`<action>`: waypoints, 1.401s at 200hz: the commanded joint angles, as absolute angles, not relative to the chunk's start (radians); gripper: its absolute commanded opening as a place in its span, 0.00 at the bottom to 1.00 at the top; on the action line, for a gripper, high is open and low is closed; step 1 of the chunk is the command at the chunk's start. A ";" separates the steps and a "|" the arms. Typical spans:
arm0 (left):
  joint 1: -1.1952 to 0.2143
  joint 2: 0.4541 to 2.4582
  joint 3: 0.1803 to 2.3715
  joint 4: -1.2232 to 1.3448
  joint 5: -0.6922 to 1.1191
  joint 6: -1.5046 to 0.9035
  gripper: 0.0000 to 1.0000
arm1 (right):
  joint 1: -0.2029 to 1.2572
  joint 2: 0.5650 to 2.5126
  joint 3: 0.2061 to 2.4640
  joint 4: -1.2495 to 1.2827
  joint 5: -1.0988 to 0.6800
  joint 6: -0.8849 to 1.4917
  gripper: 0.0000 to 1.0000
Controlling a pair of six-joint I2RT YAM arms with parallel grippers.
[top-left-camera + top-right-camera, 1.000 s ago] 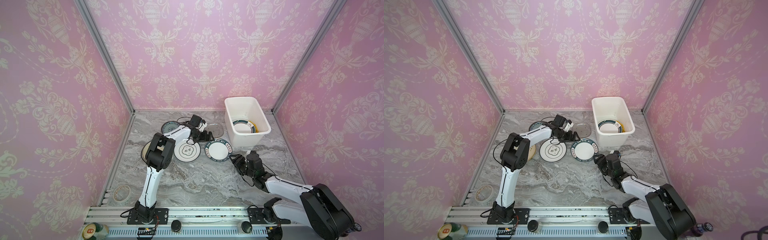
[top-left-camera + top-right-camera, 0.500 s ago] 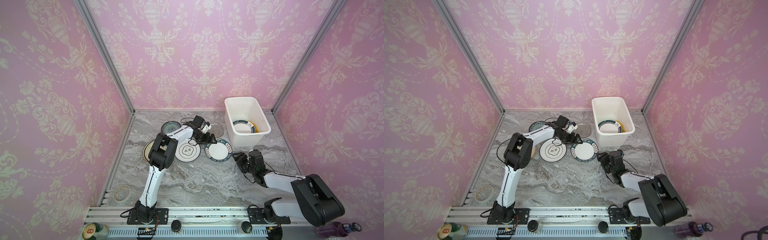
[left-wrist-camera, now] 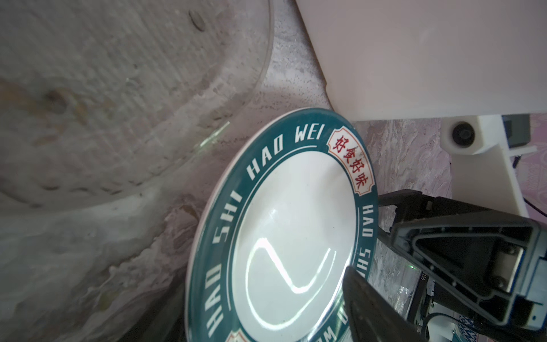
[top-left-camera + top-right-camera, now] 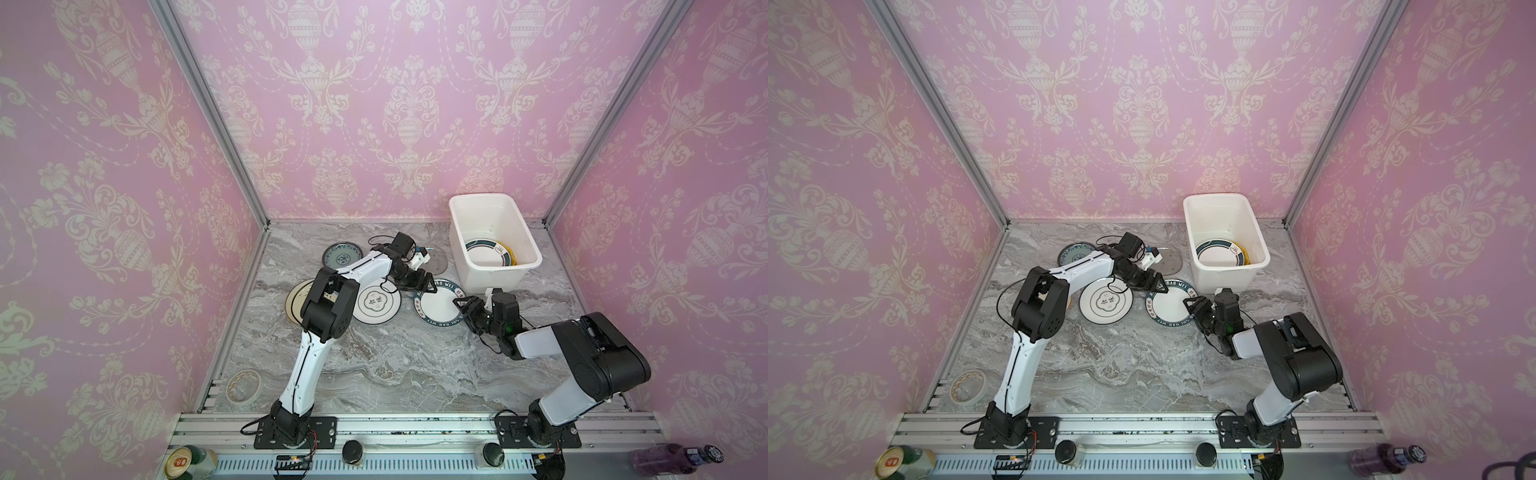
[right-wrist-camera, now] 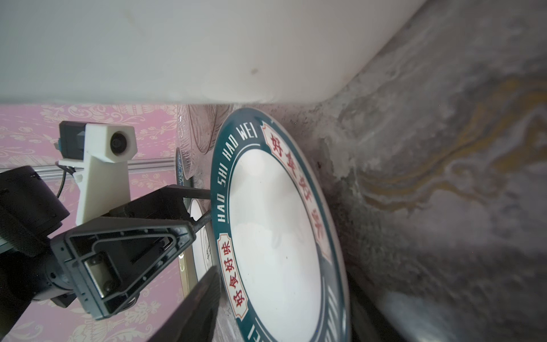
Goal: Place the plates into the plastic bin on the countertop
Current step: Pick up the plate from the center of the table.
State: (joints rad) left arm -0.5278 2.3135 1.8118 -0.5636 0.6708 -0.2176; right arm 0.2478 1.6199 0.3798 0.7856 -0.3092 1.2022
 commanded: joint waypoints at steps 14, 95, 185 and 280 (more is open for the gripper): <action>-0.563 2.288 1.843 -0.611 0.684 -0.179 0.78 | 0.244 1.626 0.345 0.808 -0.321 1.222 0.56; -0.600 2.246 1.807 -0.621 0.670 -0.189 0.78 | 0.245 1.486 0.319 0.645 -0.319 1.181 0.24; -0.609 2.069 1.657 -0.449 0.658 -0.378 0.79 | 0.268 0.963 0.333 0.039 -0.191 1.069 0.00; -0.604 1.615 1.283 0.001 0.553 -0.796 0.86 | 0.268 0.530 0.600 -0.590 -0.110 0.934 0.00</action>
